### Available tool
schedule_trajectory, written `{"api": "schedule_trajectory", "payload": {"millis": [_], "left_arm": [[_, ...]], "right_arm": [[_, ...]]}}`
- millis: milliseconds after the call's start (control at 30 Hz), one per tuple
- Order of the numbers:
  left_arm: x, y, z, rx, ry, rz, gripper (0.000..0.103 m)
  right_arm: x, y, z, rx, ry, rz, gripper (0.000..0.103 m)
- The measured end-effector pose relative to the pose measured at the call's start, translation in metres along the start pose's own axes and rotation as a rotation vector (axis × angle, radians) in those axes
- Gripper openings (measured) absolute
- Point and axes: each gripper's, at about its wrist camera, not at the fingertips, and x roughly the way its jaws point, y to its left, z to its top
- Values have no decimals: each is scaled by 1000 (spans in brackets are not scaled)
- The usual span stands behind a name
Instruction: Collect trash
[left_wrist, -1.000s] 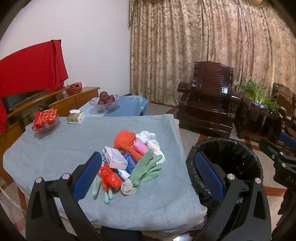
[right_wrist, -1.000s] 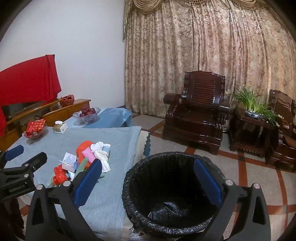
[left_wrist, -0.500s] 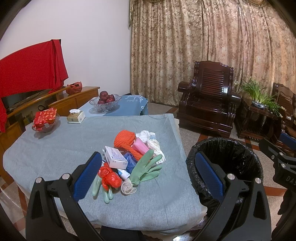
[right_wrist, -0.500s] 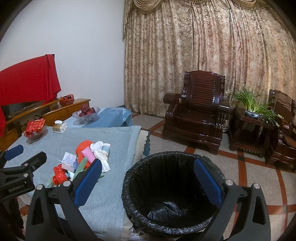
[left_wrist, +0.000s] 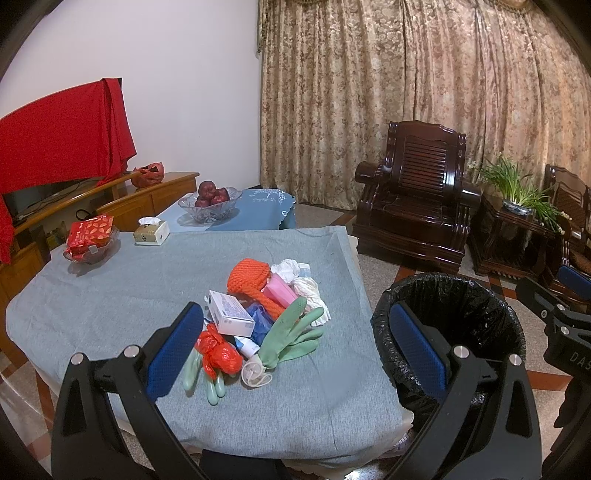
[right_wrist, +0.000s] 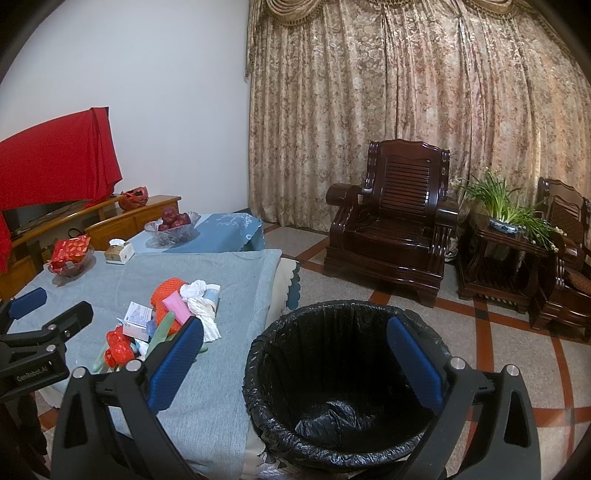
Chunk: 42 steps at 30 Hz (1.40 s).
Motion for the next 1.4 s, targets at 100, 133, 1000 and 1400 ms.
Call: {"api": "schedule_trajectory", "payload": {"millis": [100, 133, 1000, 1400], "left_arm": [[1, -11, 0, 0, 1, 0, 98], [1, -12, 0, 1, 1, 0, 98], [1, -10, 0, 1, 1, 0, 98], [1, -9, 0, 0, 1, 1, 98]], "right_arm": [[0, -1, 0, 2, 1, 1, 97], [1, -1, 0, 2, 3, 1, 97], [0, -1, 0, 2, 0, 0, 97], [1, -1, 0, 2, 1, 0, 97]]}}
